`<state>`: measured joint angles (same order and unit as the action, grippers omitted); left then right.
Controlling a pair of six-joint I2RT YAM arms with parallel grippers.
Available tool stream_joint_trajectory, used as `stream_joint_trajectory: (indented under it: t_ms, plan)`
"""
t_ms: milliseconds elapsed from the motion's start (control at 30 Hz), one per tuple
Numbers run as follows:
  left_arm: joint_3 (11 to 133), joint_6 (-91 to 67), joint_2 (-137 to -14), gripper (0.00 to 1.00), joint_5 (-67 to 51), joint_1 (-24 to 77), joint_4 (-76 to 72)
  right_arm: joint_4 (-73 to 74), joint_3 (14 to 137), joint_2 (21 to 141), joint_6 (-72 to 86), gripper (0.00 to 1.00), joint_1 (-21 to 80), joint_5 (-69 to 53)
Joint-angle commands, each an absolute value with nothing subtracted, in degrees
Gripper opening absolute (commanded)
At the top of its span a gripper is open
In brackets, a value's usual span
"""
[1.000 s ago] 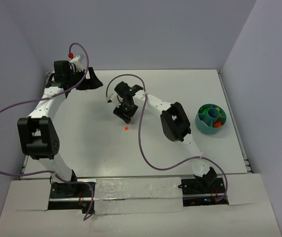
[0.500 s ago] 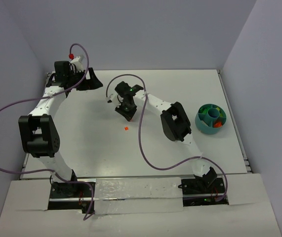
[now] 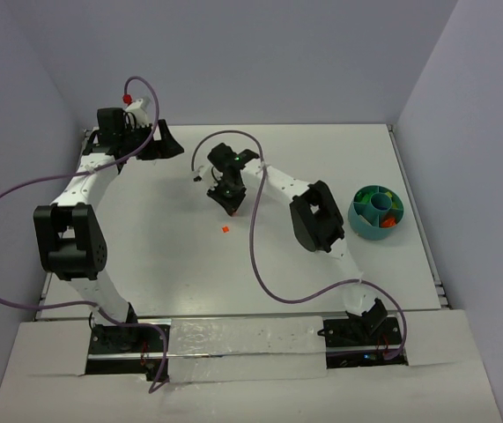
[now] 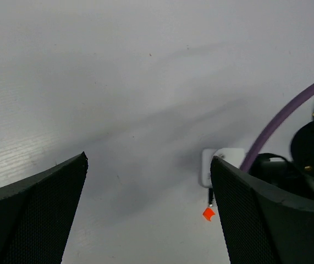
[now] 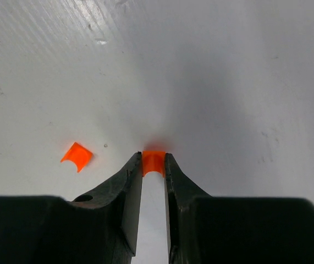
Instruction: Sort the legos into containers by color
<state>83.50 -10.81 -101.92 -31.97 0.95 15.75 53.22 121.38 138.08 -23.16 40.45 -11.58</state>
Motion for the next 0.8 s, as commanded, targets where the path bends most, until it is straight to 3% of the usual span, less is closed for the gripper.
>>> stream_joint_trajectory:
  t_ms: [0, 267, 767]
  plan:
    - [87.0, -9.0, -103.0, 0.99, -33.3, 1.0, 11.8, 52.6, 123.9, 126.1, -20.6, 0.00, 36.5, -13.5]
    - [92.1, -6.8, -107.0, 0.99, -33.2, 5.1, 11.7, 53.5, 109.1, 105.9, -19.0, 0.00, 27.6, -12.9]
    - [99.1, -7.5, -113.5, 0.99, -29.6, 13.4, 11.1, 66.3, 79.5, 76.3, -22.4, 0.00, -8.6, -7.9]
